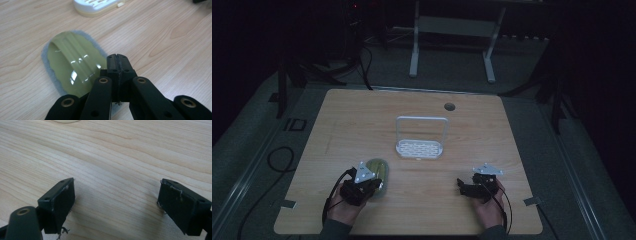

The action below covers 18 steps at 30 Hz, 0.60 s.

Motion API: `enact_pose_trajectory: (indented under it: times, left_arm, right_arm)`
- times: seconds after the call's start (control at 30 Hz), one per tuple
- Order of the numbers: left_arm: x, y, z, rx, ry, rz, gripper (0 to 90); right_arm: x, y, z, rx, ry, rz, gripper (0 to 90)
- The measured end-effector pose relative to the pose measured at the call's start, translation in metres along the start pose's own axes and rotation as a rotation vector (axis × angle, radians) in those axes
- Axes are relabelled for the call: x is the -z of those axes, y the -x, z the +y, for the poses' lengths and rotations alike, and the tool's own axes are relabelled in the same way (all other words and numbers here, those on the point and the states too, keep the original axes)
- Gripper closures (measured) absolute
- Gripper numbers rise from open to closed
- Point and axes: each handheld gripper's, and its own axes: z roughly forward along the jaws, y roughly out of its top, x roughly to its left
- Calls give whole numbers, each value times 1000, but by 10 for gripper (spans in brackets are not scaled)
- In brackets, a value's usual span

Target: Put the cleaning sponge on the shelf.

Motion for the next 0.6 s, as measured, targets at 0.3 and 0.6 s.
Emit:
enact_pose_trajectory:
  times: [0.3, 0.6]
  left_arm:
    - [2, -8, -2, 24, -13, 41, 898]
    - [7, -23, -5, 70, -13, 74, 898]
  right_arm:
    - [0, 0, 0, 0, 0, 0, 139]
    - [0, 0, 0, 0, 0, 0, 139]
